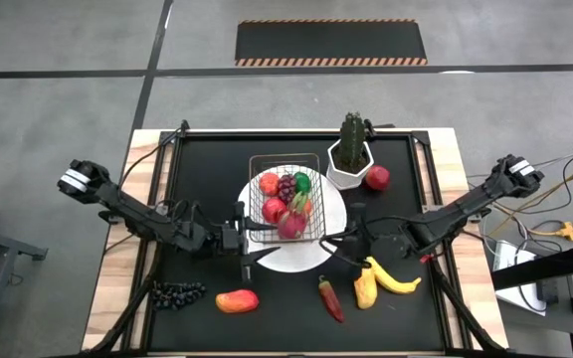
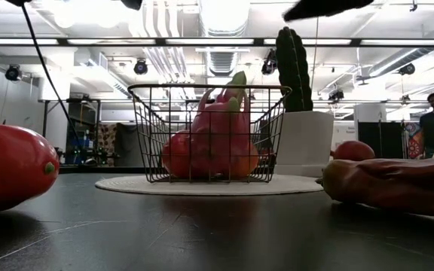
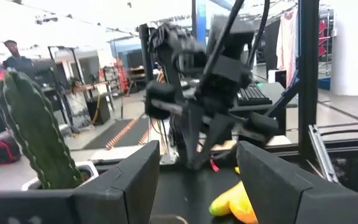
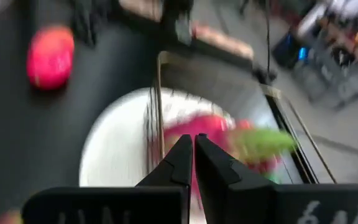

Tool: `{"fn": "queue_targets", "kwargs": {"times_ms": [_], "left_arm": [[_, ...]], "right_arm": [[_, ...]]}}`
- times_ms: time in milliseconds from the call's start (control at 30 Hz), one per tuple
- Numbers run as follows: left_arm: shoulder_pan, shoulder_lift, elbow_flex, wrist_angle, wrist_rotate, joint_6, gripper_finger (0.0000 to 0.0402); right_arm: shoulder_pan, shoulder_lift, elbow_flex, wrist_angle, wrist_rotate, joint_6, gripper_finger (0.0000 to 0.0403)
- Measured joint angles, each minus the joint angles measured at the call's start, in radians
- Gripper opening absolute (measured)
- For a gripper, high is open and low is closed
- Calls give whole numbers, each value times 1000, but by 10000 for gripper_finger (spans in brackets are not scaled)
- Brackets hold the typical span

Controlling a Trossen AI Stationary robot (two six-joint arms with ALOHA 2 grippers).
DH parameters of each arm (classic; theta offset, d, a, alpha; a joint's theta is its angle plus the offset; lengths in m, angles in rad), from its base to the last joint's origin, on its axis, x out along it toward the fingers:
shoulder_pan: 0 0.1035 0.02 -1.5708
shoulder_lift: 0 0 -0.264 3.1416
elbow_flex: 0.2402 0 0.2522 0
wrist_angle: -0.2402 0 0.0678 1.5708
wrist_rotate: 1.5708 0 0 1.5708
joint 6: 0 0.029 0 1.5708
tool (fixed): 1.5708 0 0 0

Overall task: Build produce basket
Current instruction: Put the dragon fruit into the gold wire basket

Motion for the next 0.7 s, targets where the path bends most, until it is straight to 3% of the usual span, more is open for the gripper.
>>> {"fn": "queue_targets", "kwargs": {"times_ms": [133, 233, 700], "left_arm": [[25, 0, 24, -3, 0, 31, 198], [53, 0, 35, -14, 0, 21, 198], [251, 3, 154, -464, 40, -284, 200]], "right_arm": [[-3, 0, -162, 406, -75, -112, 8], [-3, 0, -251, 576, -123, -137, 8], [-3, -1, -340, 660, -126, -42, 8]]}}
